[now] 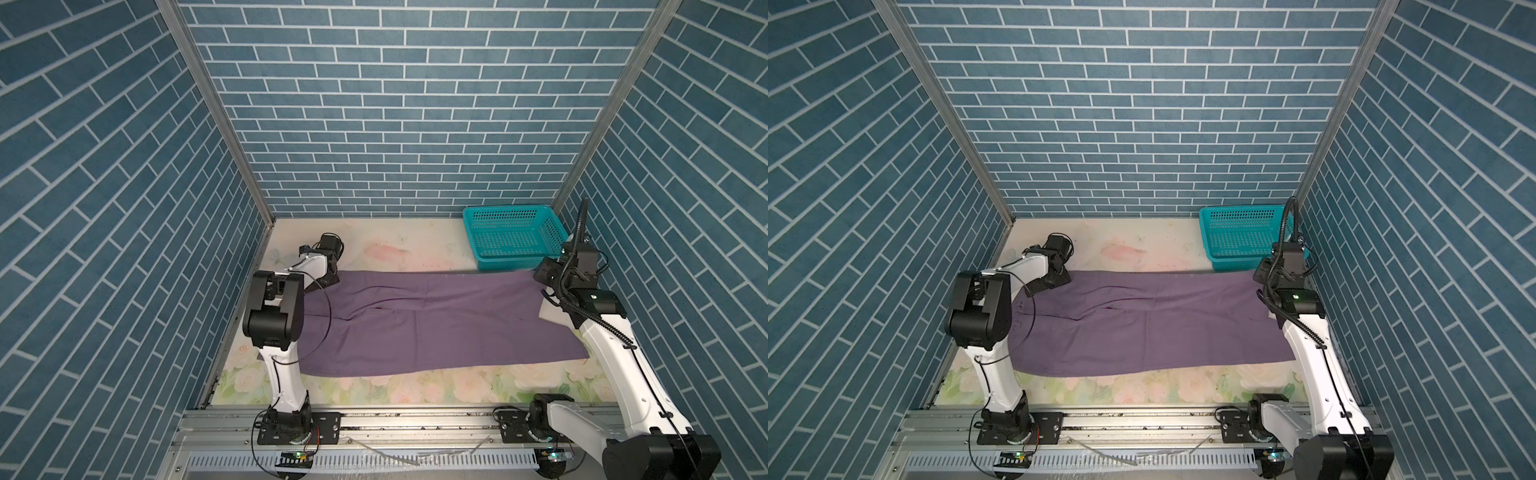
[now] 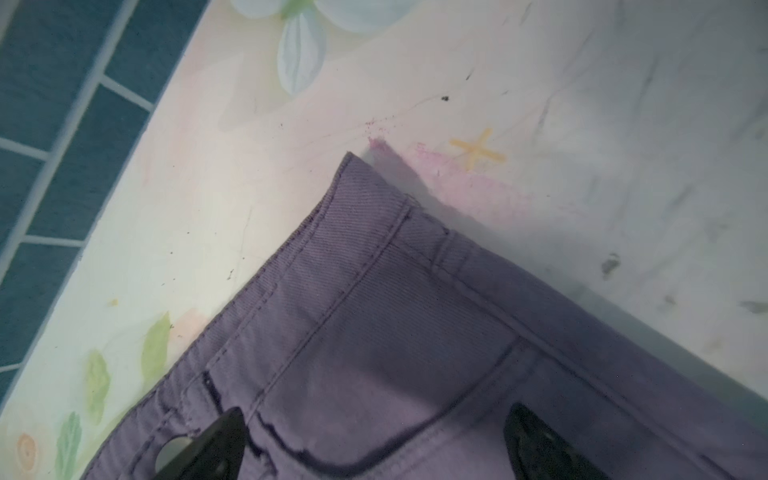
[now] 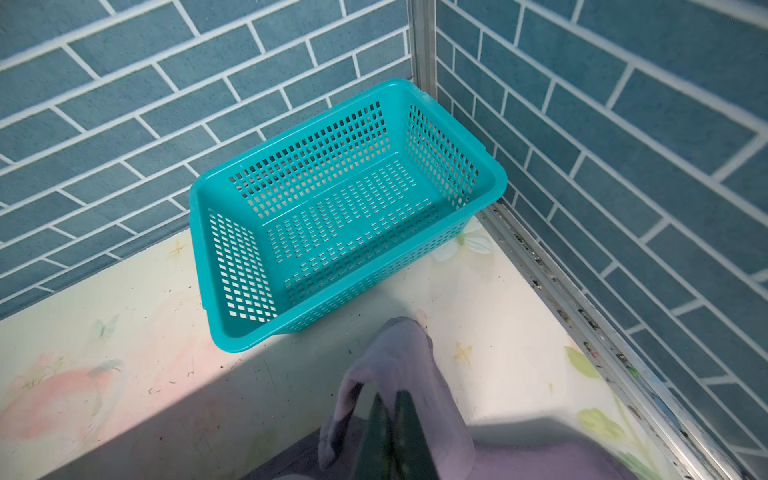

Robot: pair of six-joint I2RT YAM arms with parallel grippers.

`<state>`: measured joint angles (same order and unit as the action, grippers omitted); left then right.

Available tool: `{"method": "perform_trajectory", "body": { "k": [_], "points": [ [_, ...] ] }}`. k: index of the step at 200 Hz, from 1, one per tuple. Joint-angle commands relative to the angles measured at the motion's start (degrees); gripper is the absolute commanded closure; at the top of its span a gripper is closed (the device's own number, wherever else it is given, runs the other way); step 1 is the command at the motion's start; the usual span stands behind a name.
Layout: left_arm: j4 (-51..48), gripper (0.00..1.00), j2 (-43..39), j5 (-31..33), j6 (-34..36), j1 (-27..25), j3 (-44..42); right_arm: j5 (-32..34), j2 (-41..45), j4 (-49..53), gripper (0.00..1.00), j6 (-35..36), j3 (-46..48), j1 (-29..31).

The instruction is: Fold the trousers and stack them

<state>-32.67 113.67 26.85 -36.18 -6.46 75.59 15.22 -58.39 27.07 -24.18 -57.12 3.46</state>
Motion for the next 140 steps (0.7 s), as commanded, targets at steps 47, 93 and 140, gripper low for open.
{"method": "perform_trajectory", "body": {
  "k": [47,93,140],
  "points": [
    [-9.51,0.80,6.98,-2.81,0.59,2.46,10.82,4.97,7.20,9.04,1.00,-6.01,1.25,-0.20],
    [-9.48,1.00,-1.00,-1.62,-3.18,2.59,1.77,9.74,14.60,14.43,1.00,-7.91,-0.51,-0.21],
    [-10.60,1.00,-13.57,-2.53,-6.58,2.73,-15.38,11.71,20.77,20.66,1.00,-11.74,1.22,-0.18]
  ]
}}
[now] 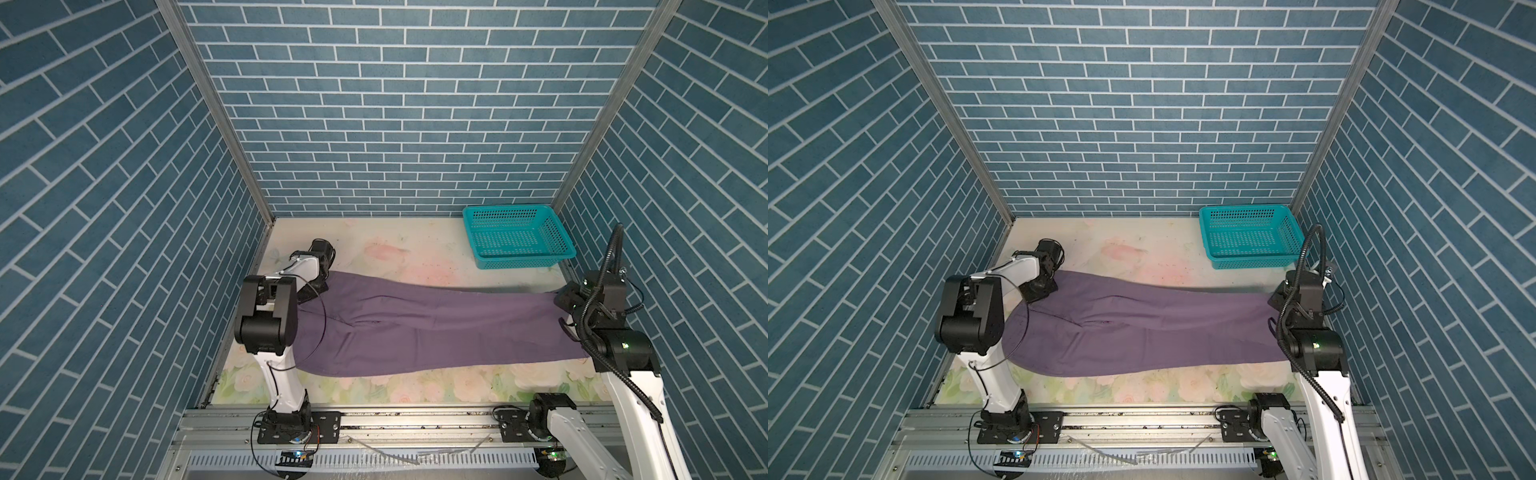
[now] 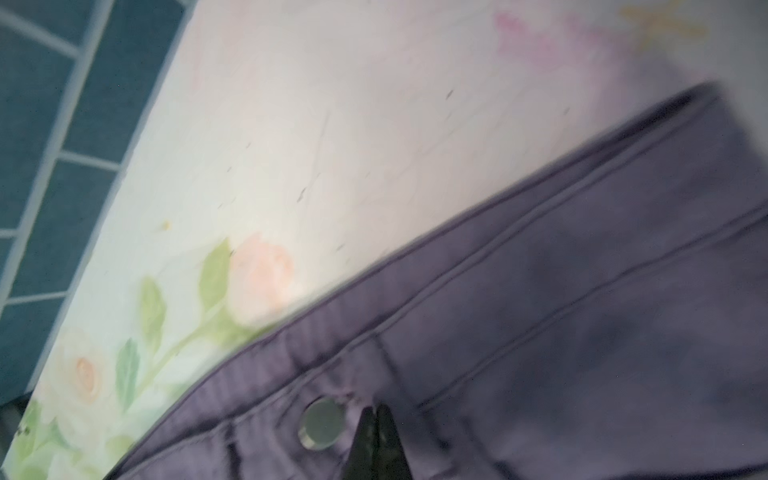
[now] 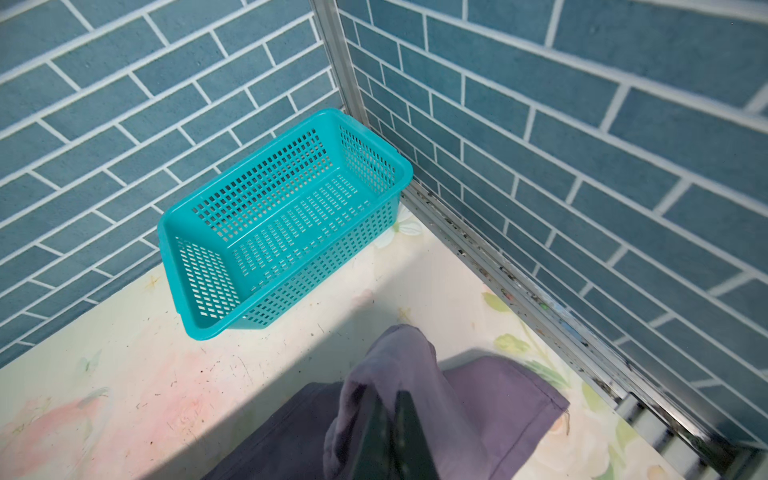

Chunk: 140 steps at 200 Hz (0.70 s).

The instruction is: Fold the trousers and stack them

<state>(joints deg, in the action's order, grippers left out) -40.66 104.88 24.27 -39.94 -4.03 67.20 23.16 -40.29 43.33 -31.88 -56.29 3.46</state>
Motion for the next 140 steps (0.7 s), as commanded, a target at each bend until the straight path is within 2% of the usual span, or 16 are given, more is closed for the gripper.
{"method": "perform_trajectory", "body": {
  "k": [1,18,35,72,97,100,107,121,127,133,140],
  "points": [
    [-2.59,1.00,-5.08,0.02,-2.88,0.32,-7.34,3.76,2.76,4.48,1.00,-4.10,0.48,-0.20],
    [-2.38,1.00,-9.46,-1.20,-3.27,0.95,-11.19,4.75,4.54,5.19,1.00,-4.26,1.54,-0.21],
    [-3.12,1.00,-13.23,-0.06,-3.26,1.91,-10.93,6.44,5.53,5.33,1.00,-3.31,2.11,-0.21],
    [-5.64,1.00,-17.95,2.03,-2.95,4.21,-1.85,7.31,2.30,1.54,1.00,1.38,-0.66,-0.21],
    [-4.51,1.00,-17.23,2.50,-1.81,4.21,3.27,6.81,-4.56,-2.39,1.00,4.32,-1.97,-0.17],
    [-4.01,0.97,-16.97,2.20,-1.54,4.21,3.61,6.63,-5.53,-2.78,1.00,4.48,-2.11,-0.21],
    [-2.89,0.83,-16.00,1.05,-0.90,4.21,4.23,6.18,-7.21,-3.74,1.00,4.82,-2.24,-0.17],
    [-1.82,0.40,-13.13,-1.28,-0.05,4.12,5.56,5.29,-10.62,-6.59,1.00,5.16,-1.98,-0.18],
    [-1.48,0.25,-11.59,-2.04,0.18,4.04,6.29,5.06,-11.65,-7.81,1.00,5.16,-1.83,-0.21],
    [-1.22,0.17,-9.96,-2.89,0.52,4.03,7.07,4.81,-12.35,-8.67,1.00,5.07,-1.71,-0.19],
    [-1.28,0.12,-7.83,-3.75,0.83,4.03,8.29,4.55,-13.34,-9.87,1.00,4.99,-1.63,-0.20]
  ]
}}
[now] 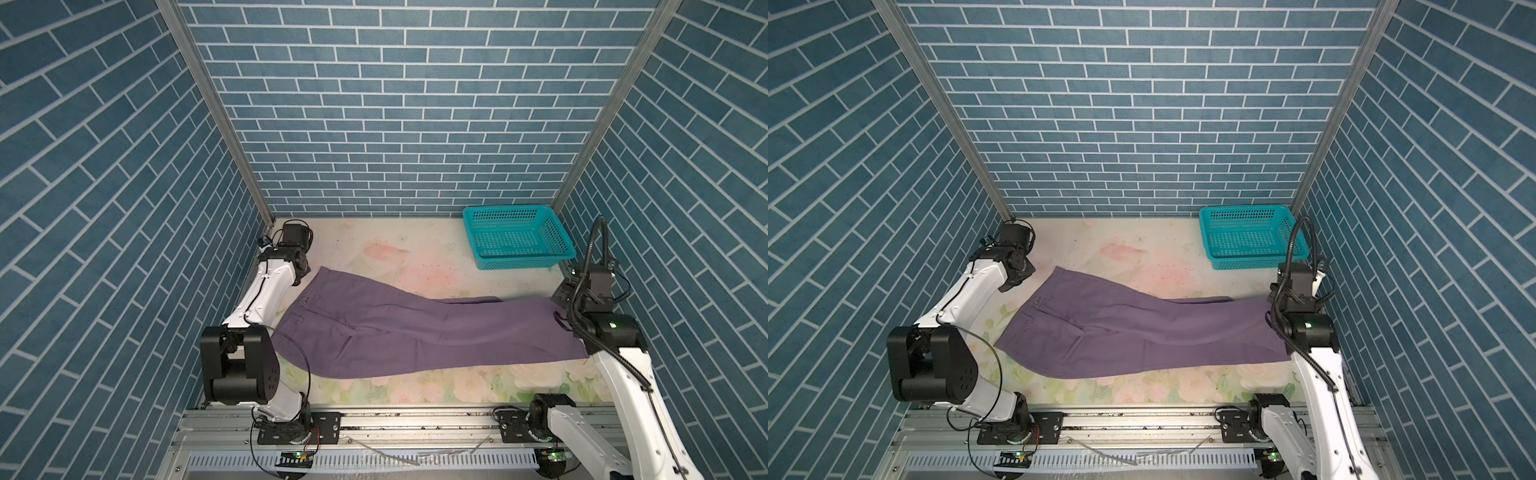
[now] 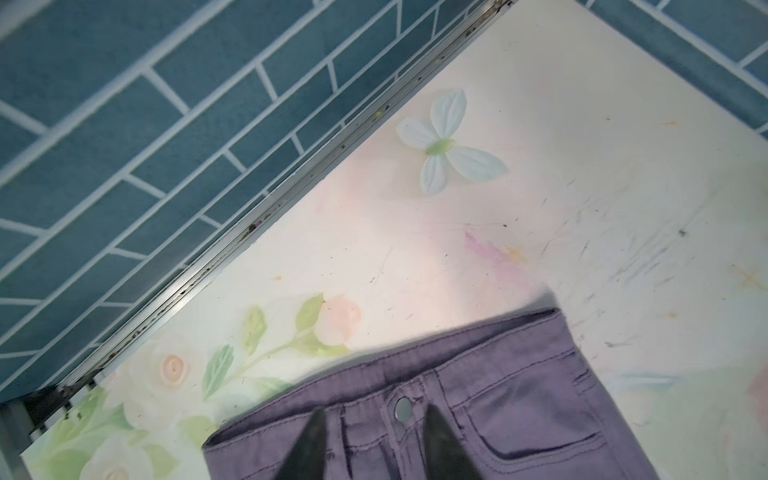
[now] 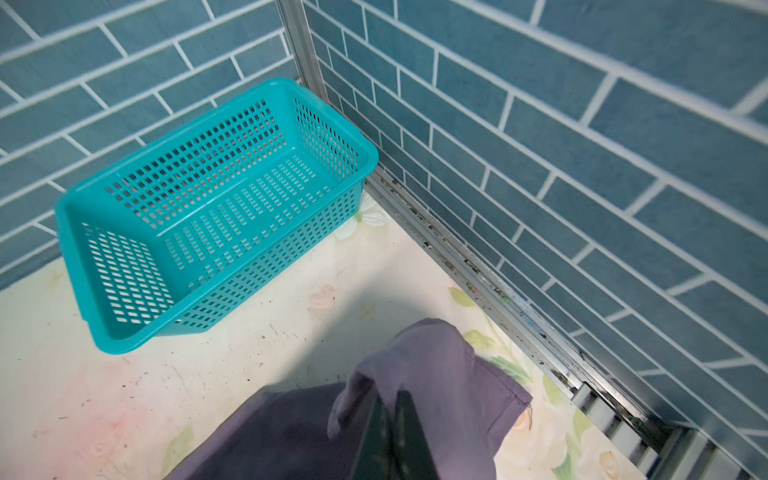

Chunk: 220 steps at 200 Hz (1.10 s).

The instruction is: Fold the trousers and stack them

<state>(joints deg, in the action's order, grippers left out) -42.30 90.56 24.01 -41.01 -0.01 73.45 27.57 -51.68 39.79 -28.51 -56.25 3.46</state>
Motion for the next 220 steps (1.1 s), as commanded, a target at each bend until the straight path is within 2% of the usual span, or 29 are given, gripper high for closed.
{"method": "perform_trajectory", "body": {
  "k": [1,50,69,109,147,161,168,180,203,214,220],
  "points": [
    [0.32,0.12,6.96,-3.55,1.99,0.01,2.31,0.13,-2.03,-6.49,1.00,1.62,-1.67,-0.21],
    [1.73,0.12,21.92,-9.57,4.22,-1.13,11.13,-0.56,-4.71,-10.07,1.00,2.07,-0.98,-0.21],
    [3.91,0.12,25.31,-13.08,4.69,-1.47,12.96,-0.44,-4.36,-10.77,1.00,2.62,-0.27,-0.21],
    [3.96,0.12,30.68,-14.69,5.40,-2.49,17.43,0.62,-4.34,-10.22,1.00,3.20,0.42,-0.20],
    [2.84,0.18,34.40,-14.68,5.16,-2.63,20.30,0.90,-4.14,-9.80,1.00,2.63,0.88,-0.20],
    [2.86,0.28,35.17,-14.76,5.16,-2.63,20.46,0.99,-3.99,-9.51,1.00,2.49,0.89,-0.21],
    [2.93,0.37,35.49,-14.78,5.16,-2.63,20.49,1.08,-3.91,-9.38,1.00,2.35,0.80,-0.21],
    [2.89,0.63,35.90,-14.80,5.19,-2.63,20.66,1.12,-3.84,-9.12,1.00,2.17,0.84,-0.21],
    [1.37,0.92,35.83,-13.69,5.47,-2.54,21.83,1.34,-3.94,-8.77,1.00,1.88,0.92,-0.21],
    [0.05,1.00,35.38,-12.45,5.50,-2.15,22.71,1.23,-4.44,-8.52,1.00,1.88,0.74,-0.21],
    [-0.51,1.00,34.84,-12.11,5.58,-1.68,23.01,1.15,-4.74,-8.50,1.00,1.96,0.70,-0.19]
  ]
}}
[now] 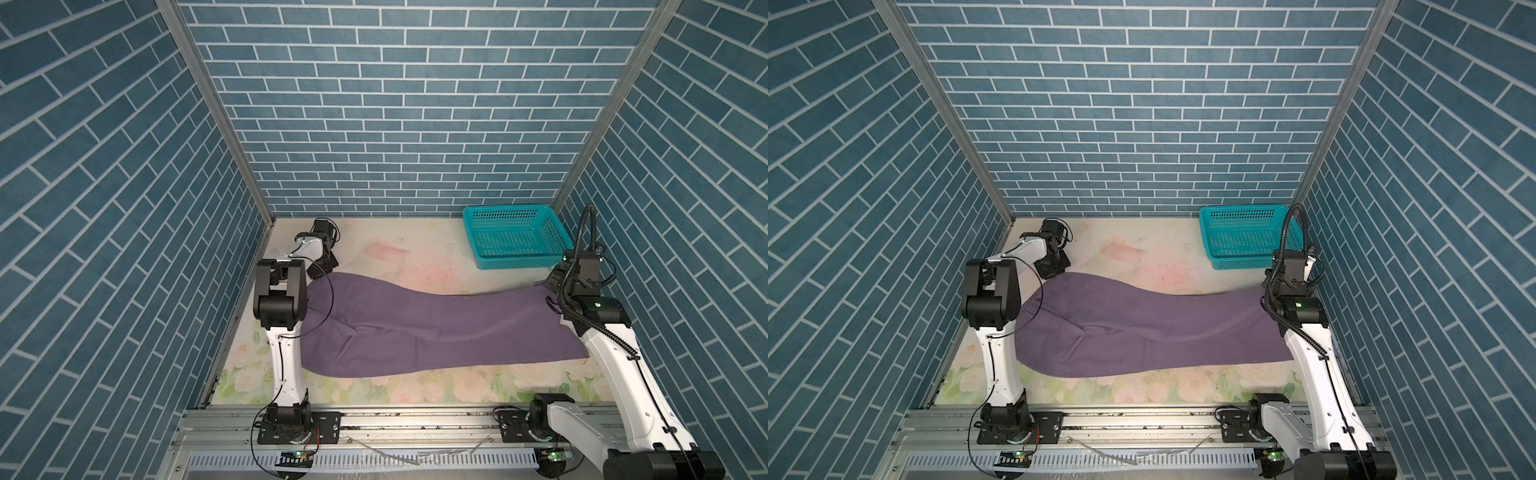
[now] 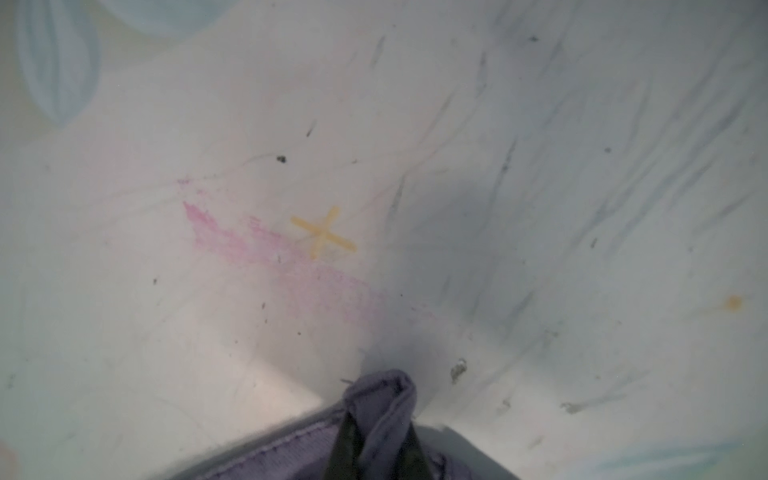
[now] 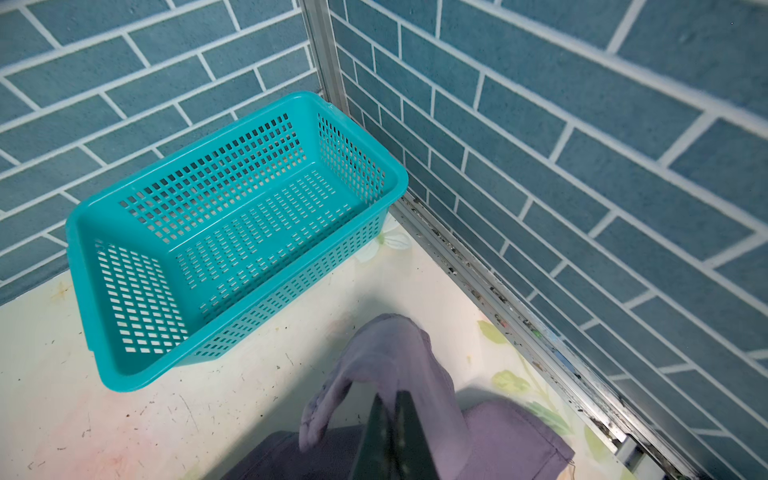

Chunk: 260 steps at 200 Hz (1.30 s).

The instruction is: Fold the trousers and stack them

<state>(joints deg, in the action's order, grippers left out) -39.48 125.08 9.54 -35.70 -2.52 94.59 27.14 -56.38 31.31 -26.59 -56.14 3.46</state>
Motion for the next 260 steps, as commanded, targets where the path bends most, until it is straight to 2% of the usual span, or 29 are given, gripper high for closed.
{"method": "perform_trajectory", "body": {
  "k": [1,43,78,111,134,143,149,159,167,182,197,216,250,260],
  "points": [
    [-3.37,1.00,0.21,2.47,0.32,0.93,1.89,1.55,-0.09,-0.02,1.00,0.04,0.55,-0.20],
    [-4.70,1.00,-5.82,2.45,-0.43,7.23,1.54,-1.19,-7.27,-5.45,1.00,3.33,0.70,-0.19],
    [-4.30,1.00,-8.91,3.30,-1.90,12.35,0.93,-2.89,-19.11,-11.80,1.00,6.91,-5.98,-0.21],
    [-5.42,1.00,-8.06,4.58,-1.57,14.10,4.03,-7.16,-30.60,-14.70,1.00,6.75,-14.89,-0.13],
    [-5.52,1.00,-6.96,4.58,-0.86,14.19,5.71,-10.02,-35.42,-16.02,1.00,5.57,-17.15,-0.21],
    [-5.64,0.92,-6.33,4.13,-0.51,14.19,6.05,-10.99,-36.38,-16.53,1.00,5.01,-17.00,-0.16],
    [-5.77,0.82,-5.94,3.69,-0.41,14.15,6.29,-11.78,-36.73,-16.87,1.00,4.81,-16.67,-0.19],
    [-5.89,0.58,-5.59,2.99,-0.31,14.21,6.28,-13.01,-37.10,-17.13,1.00,4.54,-16.06,-0.19],
    [-5.47,0.50,-5.74,2.16,-0.25,14.19,5.67,-14.20,-37.14,-16.94,1.00,4.53,-15.55,-0.21],
    [-4.67,0.41,-6.86,1.46,-0.63,14.11,4.18,-15.72,-36.83,-15.26,0.75,4.75,-15.47,-0.21],
    [-4.25,0.31,-9.06,1.33,-1.19,14.04,2.28,-15.97,-35.64,-13.09,0.57,4.79,-15.58,-0.21],
    [-3.46,0.28,-13.70,1.31,-2.22,13.74,-1.43,-15.17,-32.43,-9.96,0.46,4.30,-15.33,-0.13],
    [-0.88,0.25,-24.89,1.24,-4.00,11.03,-12.45,-12.43,-23.31,-2.88,0.45,0.75,-10.95,-0.19],
    [-0.57,0.24,-28.06,1.95,-4.31,9.55,-15.96,-11.11,-20.23,-0.25,0.48,-0.24,-8.75,-0.21]
  ]
}}
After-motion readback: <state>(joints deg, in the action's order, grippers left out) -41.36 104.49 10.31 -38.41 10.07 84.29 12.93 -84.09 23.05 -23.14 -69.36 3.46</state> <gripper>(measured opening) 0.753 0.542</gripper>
